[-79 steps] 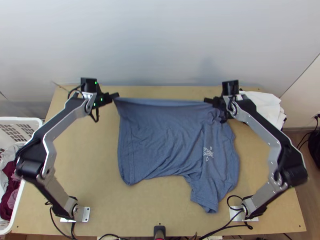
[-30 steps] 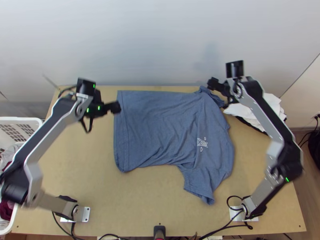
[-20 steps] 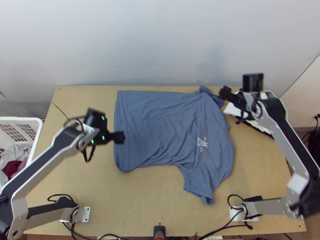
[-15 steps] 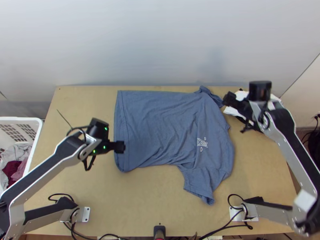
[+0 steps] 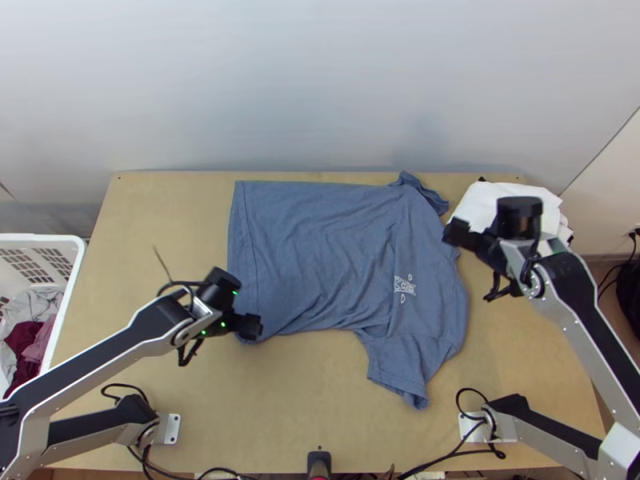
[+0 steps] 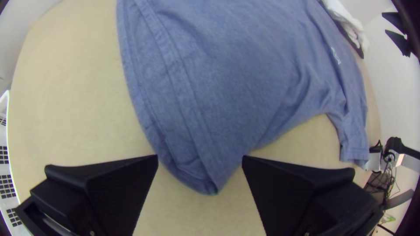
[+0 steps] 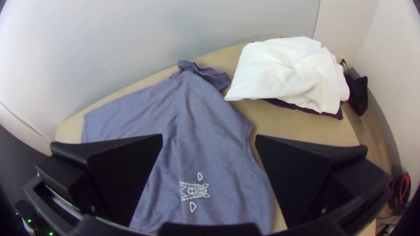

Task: Fold the t-shirt

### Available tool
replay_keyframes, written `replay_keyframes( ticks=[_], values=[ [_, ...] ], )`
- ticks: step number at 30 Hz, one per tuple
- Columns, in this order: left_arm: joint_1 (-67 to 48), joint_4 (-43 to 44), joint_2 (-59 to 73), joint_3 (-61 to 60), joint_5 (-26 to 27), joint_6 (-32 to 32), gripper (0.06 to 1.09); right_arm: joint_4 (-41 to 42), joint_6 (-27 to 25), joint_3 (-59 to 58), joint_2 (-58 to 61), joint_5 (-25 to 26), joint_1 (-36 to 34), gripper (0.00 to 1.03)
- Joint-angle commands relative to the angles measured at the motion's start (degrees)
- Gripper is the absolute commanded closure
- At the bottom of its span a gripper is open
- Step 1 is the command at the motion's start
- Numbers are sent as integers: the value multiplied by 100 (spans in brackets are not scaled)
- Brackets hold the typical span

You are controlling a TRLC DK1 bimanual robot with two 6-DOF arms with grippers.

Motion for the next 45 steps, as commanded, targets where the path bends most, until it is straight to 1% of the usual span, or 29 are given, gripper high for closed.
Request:
replay_keyframes(
  ticks=[1, 6, 7, 11, 12, 13, 19, 23, 25, 26, 30, 35, 39, 43, 45],
  values=[
    [-518, -62, 296, 13, -20, -57, 16, -80, -191, -406, -275, 9, 216, 4],
    [-738, -282, 665, 101, -20, -145, 17, -80, -191, -529, -346, 9, 155, 4],
    [-791, -282, 709, 92, -20, -171, 20, -71, -191, -547, -346, 9, 146, 4],
    [-870, -282, 876, 13, -29, -215, 26, -71, -200, -564, -346, 9, 128, 4],
    [-852, -282, 911, -13, -29, -215, 26, -63, -200, -564, -346, 9, 119, 4],
    [-826, -282, 946, -31, -29, -215, 30, -54, -209, -564, -337, 9, 102, 4],
    [-747, -62, 902, -49, -152, -180, 69, -1, -235, -608, -223, 9, 58, 4],
    [-659, 140, 902, -49, -266, -83, 89, 25, -235, -582, -126, 9, 93, 4],
    [-650, 202, 902, -66, -284, -4, 102, 52, -235, -573, -82, 9, 102, 4],
    [-650, 184, 893, -57, -284, 13, 105, 61, -235, -564, -56, 9, 102, 4],
    [-650, -36, 542, -145, -284, -4, 105, 78, -279, -547, 41, 9, 128, 4],
    [-615, -888, 14, -321, -231, 31, 105, 87, -332, -529, 164, 9, 242, 4],
    [-386, -1424, -548, -681, -214, 418, 105, 87, -349, -520, 217, 9, 383, 4],
    [238, -1679, -1269, -963, -205, 980, 105, 78, -349, -556, 217, 9, 506, 4],
    [580, -1890, -1445, -910, -55, 1059, 105, 61, -349, -600, 199, 0, 559, 4]
  ],
)
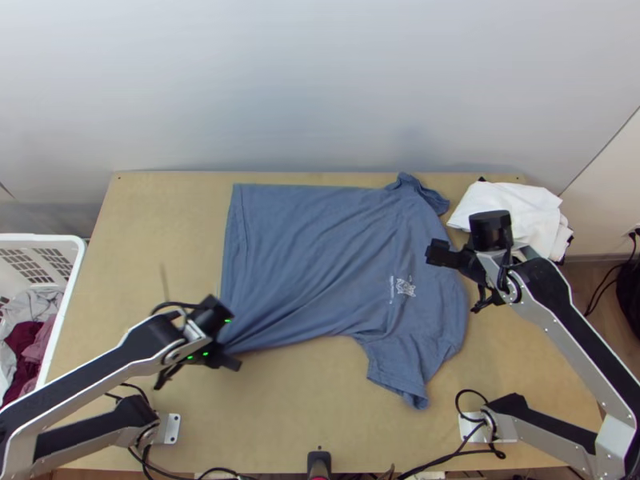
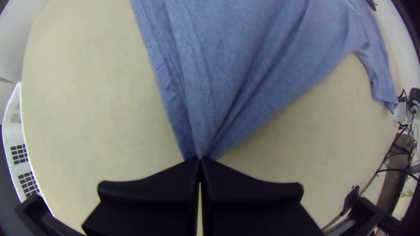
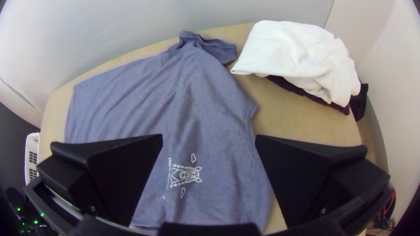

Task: Fold the t-shirt

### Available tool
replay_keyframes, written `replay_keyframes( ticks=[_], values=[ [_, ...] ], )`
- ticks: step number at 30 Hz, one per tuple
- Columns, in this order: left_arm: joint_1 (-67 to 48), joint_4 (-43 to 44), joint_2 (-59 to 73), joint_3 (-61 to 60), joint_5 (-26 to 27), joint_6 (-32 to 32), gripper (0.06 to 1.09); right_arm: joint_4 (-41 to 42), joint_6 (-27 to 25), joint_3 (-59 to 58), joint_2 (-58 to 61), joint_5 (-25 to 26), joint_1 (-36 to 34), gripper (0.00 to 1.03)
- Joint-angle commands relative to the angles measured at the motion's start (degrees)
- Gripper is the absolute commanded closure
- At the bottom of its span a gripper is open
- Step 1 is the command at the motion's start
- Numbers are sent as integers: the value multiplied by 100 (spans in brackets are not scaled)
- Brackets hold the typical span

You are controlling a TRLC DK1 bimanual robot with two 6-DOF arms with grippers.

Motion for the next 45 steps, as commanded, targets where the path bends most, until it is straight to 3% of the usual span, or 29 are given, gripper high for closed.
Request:
replay_keyframes(
  ticks=[1, 5, 10, 17, 20, 25, 26, 28, 29, 31, 38, 45],
  values=[
    [870, -634, -859, -215, 282, 537, 105, -80, -6, -55, 24, -6, 225, 4],
    [878, -915, -912, -83, 519, 730, 105, -545, -200, 6, 33, -59, 567, 4],
    [1001, -1477, -1044, 181, 897, 1311, 105, -651, -208, -143, -169, -692, 647, 4],
    [1177, -1618, -1175, 225, 1046, 1328, 105, -1679, -542, -196, 42, -1562, 989, 4],
    [1212, -2207, -1290, 488, 1556, 1495, 105, -1706, -542, -363, 7, -1869, 998, 4],
    [1907, -1425, -1211, 550, 1556, 1469, 103, -1574, -428, -890, 95, -2001, 1227, 4],
    [2100, -1310, -1140, 603, 1565, 1372, 91, -1460, -331, -978, 130, -2001, 1297, 4],
    [2329, -1275, -956, 787, 1556, 1029, 45, -1231, -129, -1040, 218, -2001, 1306, 4],
    [2390, -1275, -806, 893, 1556, 836, 30, -1126, -50, -1040, 262, -2001, 1297, 4],
    [2434, -1275, -428, 1095, 1574, 537, 9, -950, -24, -1004, 376, -2001, 1192, 4],
    [3093, 25, 486, 1842, 1565, -8, 10, -493, 161, -671, 965, -2001, 954, 4],
    [2276, 122, 1795, 3028, 1380, -509, 10, -545, 328, -767, 1606, -2001, 1613, 4]
  ],
)
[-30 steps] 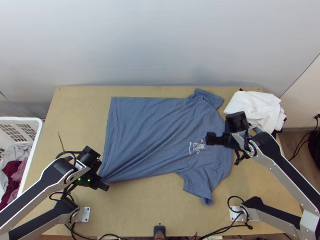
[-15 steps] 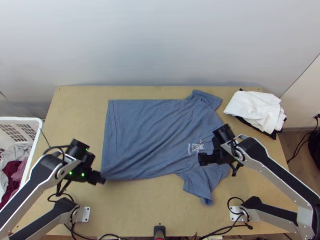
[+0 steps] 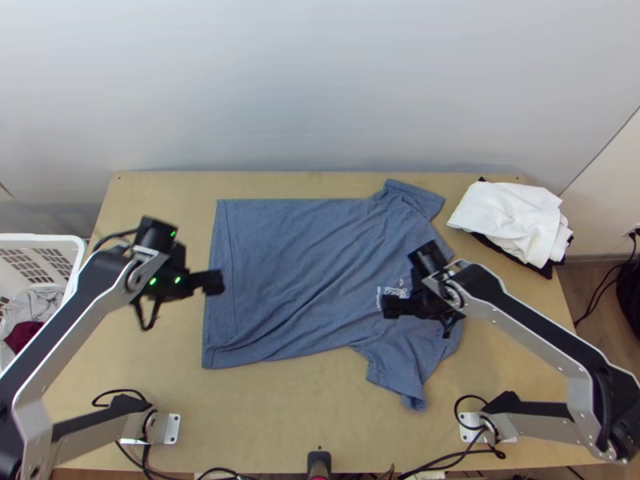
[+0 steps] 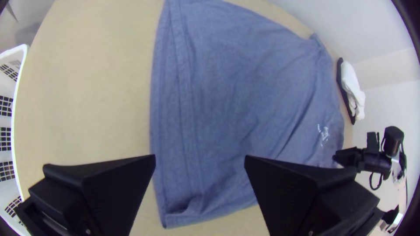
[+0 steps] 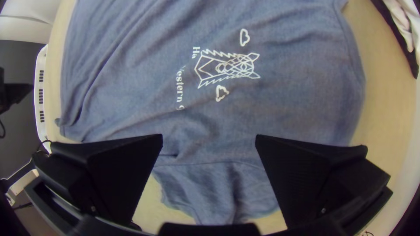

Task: Fold the t-shirt

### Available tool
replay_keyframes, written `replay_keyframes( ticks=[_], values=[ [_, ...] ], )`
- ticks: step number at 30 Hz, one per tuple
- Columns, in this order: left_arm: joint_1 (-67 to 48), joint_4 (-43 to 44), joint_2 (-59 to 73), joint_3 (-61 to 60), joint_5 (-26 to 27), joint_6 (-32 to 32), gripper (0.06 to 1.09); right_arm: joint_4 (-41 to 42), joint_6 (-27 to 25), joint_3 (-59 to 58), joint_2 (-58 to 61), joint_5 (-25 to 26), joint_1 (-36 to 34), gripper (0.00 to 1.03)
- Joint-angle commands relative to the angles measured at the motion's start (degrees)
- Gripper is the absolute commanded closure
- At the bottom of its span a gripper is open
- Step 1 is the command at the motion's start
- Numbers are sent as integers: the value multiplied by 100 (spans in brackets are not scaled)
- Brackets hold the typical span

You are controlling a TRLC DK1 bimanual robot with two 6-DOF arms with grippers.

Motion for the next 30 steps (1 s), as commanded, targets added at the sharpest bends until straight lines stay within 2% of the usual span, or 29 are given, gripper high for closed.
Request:
replay_keyframes(
  ticks=[1, 14, 21, 26, 30],
  values=[
    [-485, 280, 1081, 1001, -182, -415, 10, 23, 116, -180, 452, -4, 512, 4],
    [-388, 200, 1292, 1159, -200, -380, 10, 58, 160, -1401, 197, -12, 1734, 5],
    [-301, 51, 1353, 1370, -200, -274, 10, -601, -289, -1305, 109, -162, 2604, 5],
    [-283, -37, 1432, 1545, -209, -274, 10, -707, -376, -1164, -348, -162, 2534, 5],
    [-301, -63, 1494, 1677, -209, -265, 10, -795, -640, -795, -919, -162, 1954, 5]
  ],
)
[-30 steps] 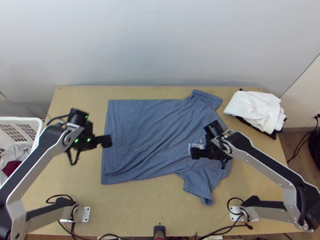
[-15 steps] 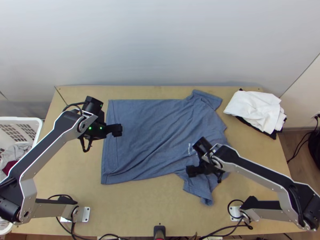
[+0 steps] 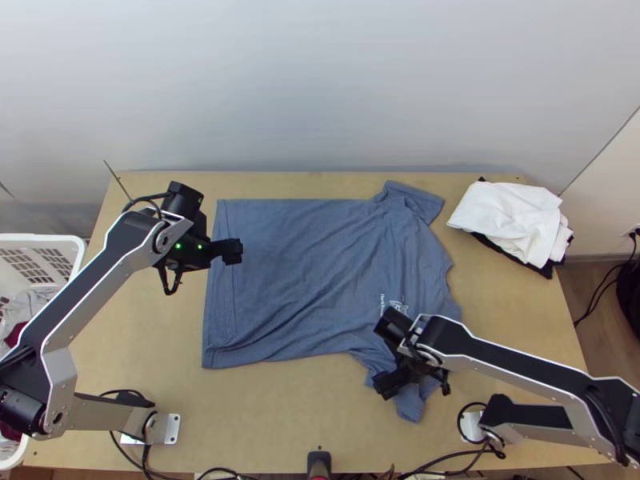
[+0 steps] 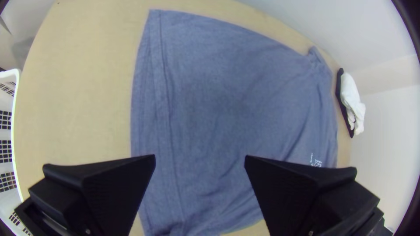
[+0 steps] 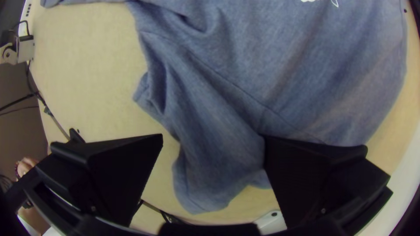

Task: Fold the t-shirt

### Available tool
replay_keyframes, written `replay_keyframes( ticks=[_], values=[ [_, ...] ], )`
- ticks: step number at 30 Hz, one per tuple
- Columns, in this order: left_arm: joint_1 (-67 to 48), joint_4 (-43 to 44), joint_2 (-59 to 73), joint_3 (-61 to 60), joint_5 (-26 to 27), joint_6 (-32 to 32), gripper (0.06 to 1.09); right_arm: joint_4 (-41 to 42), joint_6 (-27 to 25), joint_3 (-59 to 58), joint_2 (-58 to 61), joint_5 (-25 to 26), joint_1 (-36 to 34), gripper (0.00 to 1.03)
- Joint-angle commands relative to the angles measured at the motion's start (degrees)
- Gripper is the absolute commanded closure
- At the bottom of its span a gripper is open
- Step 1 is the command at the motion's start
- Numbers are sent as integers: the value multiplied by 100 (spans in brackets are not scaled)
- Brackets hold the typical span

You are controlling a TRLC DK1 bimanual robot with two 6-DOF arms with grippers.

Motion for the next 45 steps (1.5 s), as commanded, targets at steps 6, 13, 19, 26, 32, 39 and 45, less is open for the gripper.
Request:
replay_keyframes(
  ticks=[6, 13, 19, 26, 32, 39, 45],
  values=[
    [234, -94, 715, 958, -124, -30, 10, -1057, -543, 1774, -951, 30, -915, 4],
    [550, -15, 2262, 2742, -731, -249, 10, -1101, -596, 3039, -696, 30, -1504, 4],
    [568, -15, 3360, 3691, -1073, -249, 10, -917, -569, 4015, -72, 30, -2488, 4],
    [594, -15, 4336, 4544, -1390, -249, 10, -126, -323, 4261, 420, 39, -3323, 4],
    [709, -6, 4995, 5089, -1671, -267, 11, 41, -306, 4824, 1185, 118, -4114, 4],
    [779, 152, 5250, 5194, -1680, -346, 11, 296, -315, 5219, 1659, 145, -4298, 4],
    [823, 266, 5329, 5212, -1601, -337, 17, 358, -306, 5272, 1879, 206, -4263, 4]
  ],
)
